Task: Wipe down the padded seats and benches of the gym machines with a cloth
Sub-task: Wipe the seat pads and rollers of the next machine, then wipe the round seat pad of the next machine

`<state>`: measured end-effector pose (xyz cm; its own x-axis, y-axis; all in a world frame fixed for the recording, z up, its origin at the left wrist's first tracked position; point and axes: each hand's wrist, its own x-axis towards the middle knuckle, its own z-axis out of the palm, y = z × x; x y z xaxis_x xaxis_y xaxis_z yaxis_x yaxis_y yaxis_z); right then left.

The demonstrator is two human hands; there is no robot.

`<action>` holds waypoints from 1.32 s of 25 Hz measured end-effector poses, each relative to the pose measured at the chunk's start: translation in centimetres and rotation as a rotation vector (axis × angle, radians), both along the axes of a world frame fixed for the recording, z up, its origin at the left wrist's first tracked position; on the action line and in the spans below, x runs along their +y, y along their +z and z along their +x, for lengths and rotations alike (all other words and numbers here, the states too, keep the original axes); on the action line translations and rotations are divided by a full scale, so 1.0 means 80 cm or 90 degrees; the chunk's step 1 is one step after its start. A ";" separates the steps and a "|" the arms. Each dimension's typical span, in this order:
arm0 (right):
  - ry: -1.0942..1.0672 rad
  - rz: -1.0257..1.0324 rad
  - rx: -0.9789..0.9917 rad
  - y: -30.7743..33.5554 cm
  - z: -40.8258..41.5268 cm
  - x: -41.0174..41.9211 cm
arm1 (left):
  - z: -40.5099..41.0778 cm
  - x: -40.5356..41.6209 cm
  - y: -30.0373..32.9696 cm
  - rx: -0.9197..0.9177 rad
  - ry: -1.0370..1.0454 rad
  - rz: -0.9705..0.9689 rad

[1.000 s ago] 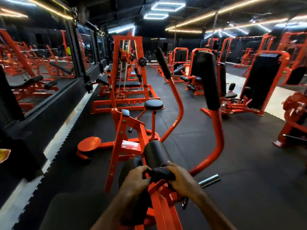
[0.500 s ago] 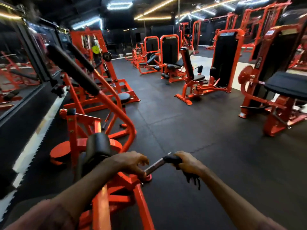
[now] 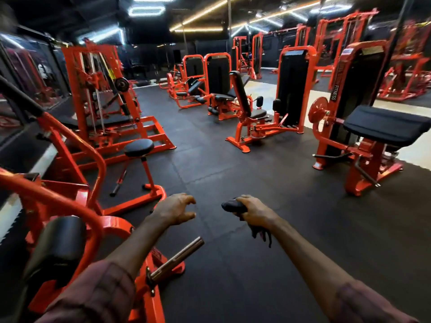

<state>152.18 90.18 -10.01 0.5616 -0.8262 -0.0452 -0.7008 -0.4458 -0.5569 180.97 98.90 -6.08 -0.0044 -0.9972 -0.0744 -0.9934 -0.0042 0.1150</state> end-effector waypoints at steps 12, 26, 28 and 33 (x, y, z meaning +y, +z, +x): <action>0.135 -0.007 -0.134 -0.011 0.112 -0.388 | 0.103 -0.328 -0.005 0.111 0.208 -0.066; 0.302 0.070 -0.220 -0.076 0.456 -0.836 | 0.337 -0.662 -0.057 0.154 0.414 -0.122; 0.337 0.079 -0.219 -0.074 0.512 -0.879 | 0.369 -0.701 -0.062 0.172 0.448 -0.147; 0.414 0.105 -0.200 -0.095 0.657 -0.971 | 0.485 -0.785 -0.111 0.209 0.534 -0.155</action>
